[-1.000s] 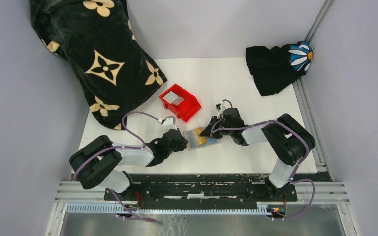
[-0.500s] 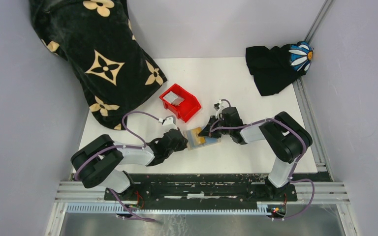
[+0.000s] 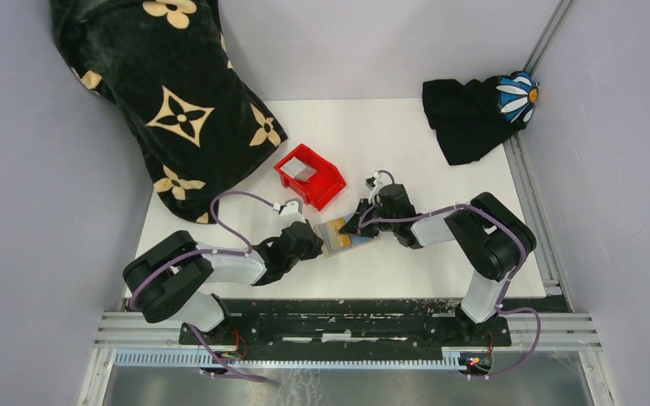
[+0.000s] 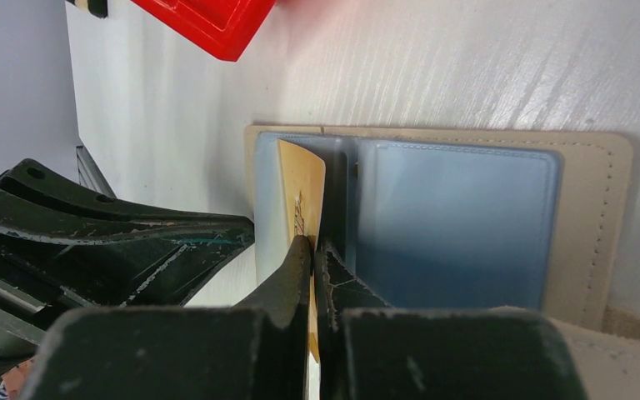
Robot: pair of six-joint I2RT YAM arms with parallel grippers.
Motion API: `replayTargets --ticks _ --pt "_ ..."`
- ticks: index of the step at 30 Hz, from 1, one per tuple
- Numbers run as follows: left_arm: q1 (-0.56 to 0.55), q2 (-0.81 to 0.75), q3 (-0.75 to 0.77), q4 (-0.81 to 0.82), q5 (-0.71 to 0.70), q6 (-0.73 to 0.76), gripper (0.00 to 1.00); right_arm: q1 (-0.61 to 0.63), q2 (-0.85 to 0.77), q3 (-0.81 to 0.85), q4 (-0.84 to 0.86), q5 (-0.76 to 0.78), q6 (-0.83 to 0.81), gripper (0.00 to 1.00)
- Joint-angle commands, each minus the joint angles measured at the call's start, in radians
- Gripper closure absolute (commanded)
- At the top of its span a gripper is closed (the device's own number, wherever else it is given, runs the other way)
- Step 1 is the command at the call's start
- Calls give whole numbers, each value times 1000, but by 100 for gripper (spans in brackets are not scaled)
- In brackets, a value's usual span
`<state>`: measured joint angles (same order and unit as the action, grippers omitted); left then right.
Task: Put the credit cards into the card holder
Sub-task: Insert the credit card into the card holder.
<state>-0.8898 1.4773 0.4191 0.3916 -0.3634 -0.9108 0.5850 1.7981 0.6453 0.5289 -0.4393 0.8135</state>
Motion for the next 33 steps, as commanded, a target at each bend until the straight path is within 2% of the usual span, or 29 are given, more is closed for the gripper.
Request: replayTargets --ticks 1,15,24,33 --pt "-2 36 6 -13 -16 44 92 34 -1 -42 -219 45 -85 99" --pt "-3 56 22 -11 -10 47 92 6 -18 -39 -255 24 -104 99" --pt "-2 69 32 2 10 44 92 43 12 -15 -227 35 -71 99" --pt "-6 75 21 24 32 37 92 82 26 -8 -214 70 -34 91"
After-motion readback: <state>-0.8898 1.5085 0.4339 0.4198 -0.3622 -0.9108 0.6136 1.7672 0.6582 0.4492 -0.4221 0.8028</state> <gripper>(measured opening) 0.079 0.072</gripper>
